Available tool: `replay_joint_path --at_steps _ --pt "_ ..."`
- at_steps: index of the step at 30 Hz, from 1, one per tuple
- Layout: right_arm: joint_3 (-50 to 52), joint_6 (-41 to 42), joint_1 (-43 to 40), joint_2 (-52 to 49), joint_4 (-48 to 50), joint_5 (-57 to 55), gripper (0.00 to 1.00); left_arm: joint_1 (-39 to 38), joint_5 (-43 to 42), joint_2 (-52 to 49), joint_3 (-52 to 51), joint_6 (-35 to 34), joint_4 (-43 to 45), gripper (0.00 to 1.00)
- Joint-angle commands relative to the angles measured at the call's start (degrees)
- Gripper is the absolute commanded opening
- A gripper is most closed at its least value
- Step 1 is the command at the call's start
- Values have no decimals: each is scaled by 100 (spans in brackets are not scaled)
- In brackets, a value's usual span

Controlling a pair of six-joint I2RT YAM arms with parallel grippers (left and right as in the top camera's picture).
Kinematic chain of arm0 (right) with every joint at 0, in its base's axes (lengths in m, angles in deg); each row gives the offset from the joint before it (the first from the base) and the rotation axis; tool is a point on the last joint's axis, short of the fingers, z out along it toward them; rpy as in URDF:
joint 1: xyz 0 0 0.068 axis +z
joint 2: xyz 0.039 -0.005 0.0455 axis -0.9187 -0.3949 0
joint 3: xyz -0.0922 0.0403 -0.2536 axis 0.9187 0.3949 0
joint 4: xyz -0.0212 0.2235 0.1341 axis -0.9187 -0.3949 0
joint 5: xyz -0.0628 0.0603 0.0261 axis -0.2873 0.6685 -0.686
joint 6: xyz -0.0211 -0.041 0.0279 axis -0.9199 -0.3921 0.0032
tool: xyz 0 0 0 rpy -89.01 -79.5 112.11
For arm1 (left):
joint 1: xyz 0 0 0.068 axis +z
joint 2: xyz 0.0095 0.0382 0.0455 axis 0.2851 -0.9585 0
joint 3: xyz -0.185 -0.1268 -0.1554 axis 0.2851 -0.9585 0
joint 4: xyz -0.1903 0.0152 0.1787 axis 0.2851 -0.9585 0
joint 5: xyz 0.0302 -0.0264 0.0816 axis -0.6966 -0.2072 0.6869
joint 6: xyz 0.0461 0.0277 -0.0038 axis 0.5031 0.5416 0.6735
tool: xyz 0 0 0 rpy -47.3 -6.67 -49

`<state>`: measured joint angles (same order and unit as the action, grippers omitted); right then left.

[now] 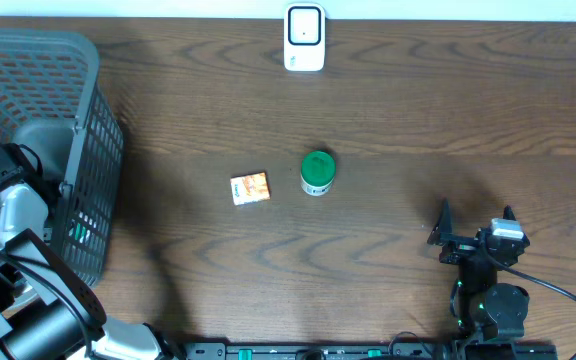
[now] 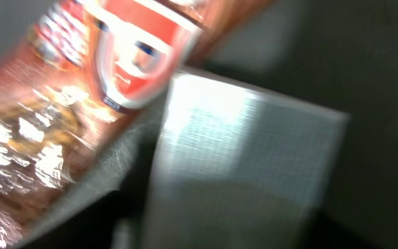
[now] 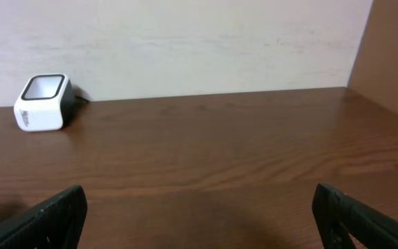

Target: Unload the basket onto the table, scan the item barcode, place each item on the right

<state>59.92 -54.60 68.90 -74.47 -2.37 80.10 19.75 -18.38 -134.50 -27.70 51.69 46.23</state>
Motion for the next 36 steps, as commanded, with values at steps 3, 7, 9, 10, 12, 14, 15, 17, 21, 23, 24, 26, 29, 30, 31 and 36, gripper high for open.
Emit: replay_joint_path --at_steps 3,7,9,10,12,14,15,17,21,23,24,26,29,30,31,36 --pt "4 57 -33 24 -24 9 99 -4 -173 -240 -262 -57 -166 54" --pt "4 57 -35 24 -24 9 99 -2 -170 -221 -262 -17 -249 52" --pt "4 57 -33 24 -24 9 99 -2 -170 -155 -216 11 -275 52" --pt "4 57 -35 24 -24 9 99 -2 -170 -103 -160 11 -326 52" --pt "4 57 -33 24 -24 9 99 -2 -170 92 109 11 -560 52" --pt "4 57 -33 24 -24 9 99 -2 -170 299 358 11 -756 52" --pt "4 57 -33 24 -24 9 99 -2 -170 435 514 11 -866 52" --pt "4 57 -33 24 -24 9 99 -2 -170 772 855 11 -1086 52" --pt "4 57 -35 24 -24 9 99 -2 -168 1519 1427 44 -1329 52" --pt "4 57 -33 24 -24 9 99 -2 -168 1956 1631 52 -1344 52" --pt "4 57 -35 24 -24 9 99 -2 -168 2271 1729 52 -1342 53" --pt "4 57 -33 24 -24 9 99 -4 -170 2830 1781 50 -1318 53" --pt "4 57 -35 24 -24 9 99 -48 -306 3324 1781 52 -1416 53" --pt "4 57 -33 24 -24 9 99 -79 -428 3451 1781 52 -1478 53" --pt "4 57 -35 24 -24 9 99 -146 -699 3620 1781 50 -1580 53" --pt "4 57 -33 24 -24 9 99 -767 -1862 3895 1781 46 -1869 53"
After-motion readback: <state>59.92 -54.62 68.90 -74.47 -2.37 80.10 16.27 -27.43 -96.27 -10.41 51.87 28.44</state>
